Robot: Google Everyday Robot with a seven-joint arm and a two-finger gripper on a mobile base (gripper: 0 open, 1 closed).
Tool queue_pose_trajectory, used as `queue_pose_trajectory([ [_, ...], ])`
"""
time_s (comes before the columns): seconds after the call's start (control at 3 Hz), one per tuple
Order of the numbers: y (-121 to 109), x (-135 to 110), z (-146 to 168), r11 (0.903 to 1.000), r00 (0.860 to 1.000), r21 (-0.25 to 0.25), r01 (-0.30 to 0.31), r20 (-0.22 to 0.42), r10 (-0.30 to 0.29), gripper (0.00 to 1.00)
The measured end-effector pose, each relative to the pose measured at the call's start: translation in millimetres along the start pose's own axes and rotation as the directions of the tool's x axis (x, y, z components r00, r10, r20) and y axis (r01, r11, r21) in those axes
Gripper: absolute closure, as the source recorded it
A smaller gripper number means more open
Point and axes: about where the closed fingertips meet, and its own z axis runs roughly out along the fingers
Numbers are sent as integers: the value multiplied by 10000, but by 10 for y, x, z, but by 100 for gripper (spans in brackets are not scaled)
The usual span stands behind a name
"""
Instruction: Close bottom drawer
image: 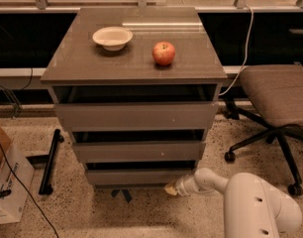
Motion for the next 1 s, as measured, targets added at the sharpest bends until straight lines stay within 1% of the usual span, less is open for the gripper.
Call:
queue_pose_trajectory([
  [0.33,21,3,21,10000,10000,-39,0,-10,0,31],
  [0.67,48,9,48,10000,10000,-91,-2,-22,1,1],
  [1.0,53,10,53,9999,10000,-101,-2,-25,2,0],
])
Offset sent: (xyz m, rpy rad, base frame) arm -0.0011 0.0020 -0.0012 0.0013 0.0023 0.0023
